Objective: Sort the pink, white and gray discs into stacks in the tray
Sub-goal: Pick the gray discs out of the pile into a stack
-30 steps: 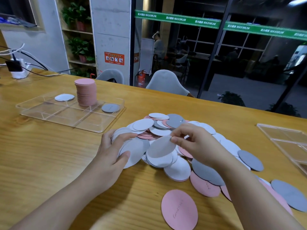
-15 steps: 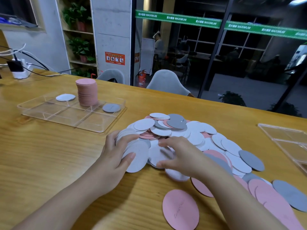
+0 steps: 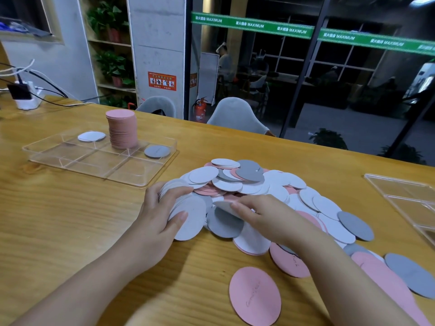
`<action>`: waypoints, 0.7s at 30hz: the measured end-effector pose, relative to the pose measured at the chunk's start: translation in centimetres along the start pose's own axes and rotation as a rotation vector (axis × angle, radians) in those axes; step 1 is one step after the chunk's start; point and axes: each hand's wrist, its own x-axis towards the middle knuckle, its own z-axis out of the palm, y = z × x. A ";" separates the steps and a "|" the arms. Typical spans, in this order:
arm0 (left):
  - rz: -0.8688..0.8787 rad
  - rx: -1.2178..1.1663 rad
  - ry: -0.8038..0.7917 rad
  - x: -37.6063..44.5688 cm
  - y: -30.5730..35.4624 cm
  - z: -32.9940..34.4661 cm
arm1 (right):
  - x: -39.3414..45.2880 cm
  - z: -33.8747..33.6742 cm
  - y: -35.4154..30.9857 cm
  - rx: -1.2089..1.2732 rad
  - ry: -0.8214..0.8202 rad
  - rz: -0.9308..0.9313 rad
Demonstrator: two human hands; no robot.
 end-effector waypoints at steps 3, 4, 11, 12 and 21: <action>0.011 0.005 0.006 0.0 0.0 0.0 | 0.1 0.6 -0.4 -0.131 0.065 -0.074; 0.011 0.002 0.010 0.0 0.1 0.0 | 0.1 0.7 -0.4 -0.163 0.067 -0.092; -0.060 0.007 0.035 0.1 -0.1 -0.3 | -0.5 -0.1 -1.4 0.054 -0.088 -0.129; -0.061 0.010 0.029 0.1 -0.1 -0.3 | -0.5 0.2 -1.6 0.073 -0.102 -0.150; -0.063 -0.016 -0.016 -0.1 0.1 0.0 | 0.6 3.6 -2.1 0.208 0.294 -0.196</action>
